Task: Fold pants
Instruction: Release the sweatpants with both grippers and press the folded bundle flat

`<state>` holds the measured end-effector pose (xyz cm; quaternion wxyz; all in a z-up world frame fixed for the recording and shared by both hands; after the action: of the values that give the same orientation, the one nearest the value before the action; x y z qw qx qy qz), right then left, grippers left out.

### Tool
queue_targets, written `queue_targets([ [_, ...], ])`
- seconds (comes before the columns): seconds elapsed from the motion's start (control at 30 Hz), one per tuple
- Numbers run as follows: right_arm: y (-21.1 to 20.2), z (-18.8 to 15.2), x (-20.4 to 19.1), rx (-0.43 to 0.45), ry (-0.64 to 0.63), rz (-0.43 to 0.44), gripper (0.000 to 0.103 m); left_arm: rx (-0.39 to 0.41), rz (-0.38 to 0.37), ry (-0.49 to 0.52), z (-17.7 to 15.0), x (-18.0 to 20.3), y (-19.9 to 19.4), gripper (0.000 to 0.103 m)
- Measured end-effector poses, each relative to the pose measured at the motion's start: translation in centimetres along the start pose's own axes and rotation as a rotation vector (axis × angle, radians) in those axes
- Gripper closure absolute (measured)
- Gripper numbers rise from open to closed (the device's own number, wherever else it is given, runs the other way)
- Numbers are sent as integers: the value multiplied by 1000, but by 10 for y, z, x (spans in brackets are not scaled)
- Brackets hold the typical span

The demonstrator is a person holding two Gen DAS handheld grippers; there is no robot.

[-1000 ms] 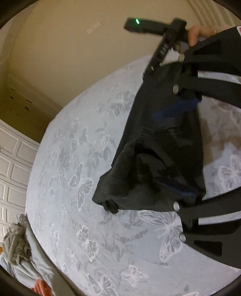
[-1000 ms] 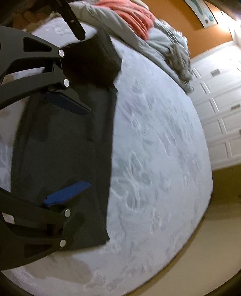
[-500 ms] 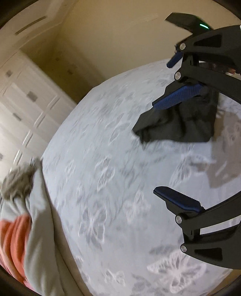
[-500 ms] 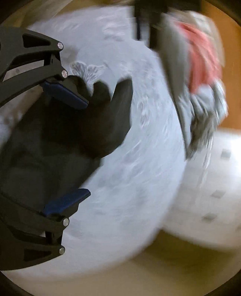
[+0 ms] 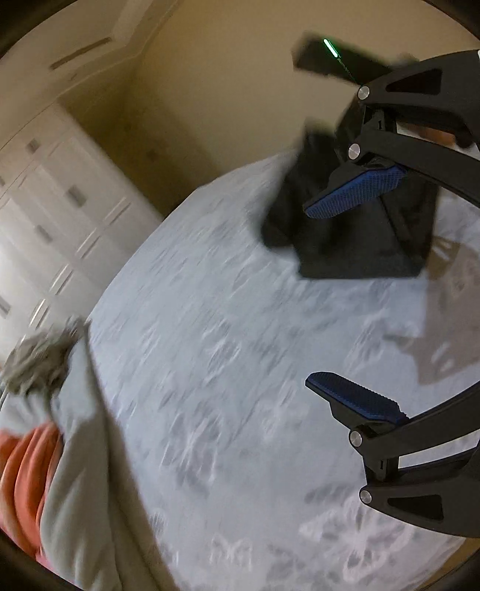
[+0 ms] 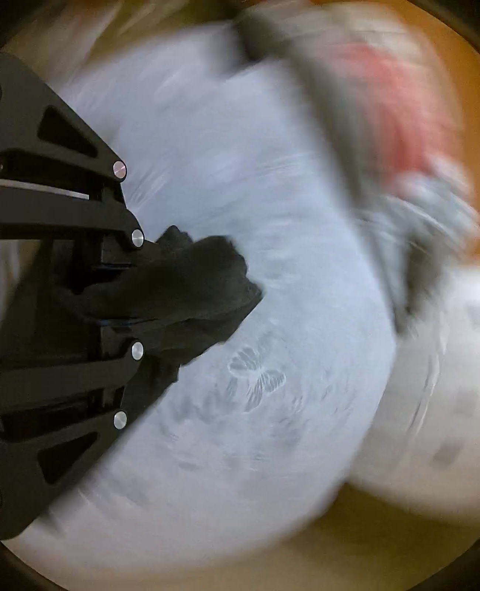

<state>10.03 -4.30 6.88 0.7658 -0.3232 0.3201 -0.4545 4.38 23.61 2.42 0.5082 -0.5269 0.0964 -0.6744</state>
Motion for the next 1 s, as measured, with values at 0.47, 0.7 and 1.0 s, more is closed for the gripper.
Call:
queue_targets([
  [0.47,-16,-197,239,-73,736,120,59,-328,-10,309,-95,120,130,20],
  [0.7,-34,-196,252,-6,784,208,27,-331,42,350,-101,134,158,20],
  [1.0,-67,-179,261,73,767,260,14,-346,52,328,-99,119,154,20],
])
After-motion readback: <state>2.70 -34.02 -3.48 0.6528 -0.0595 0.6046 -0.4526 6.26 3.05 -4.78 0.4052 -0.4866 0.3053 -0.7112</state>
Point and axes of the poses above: each gripper's, at about its wrist camera, not at the fingertips, and y roughly the way its jaws point, x to its right, z to its top, the point moved 4 cm from there along y, roughly the way its jaws point, and after that the axes turned 11 degrees about -x, right-handed, at the moved point
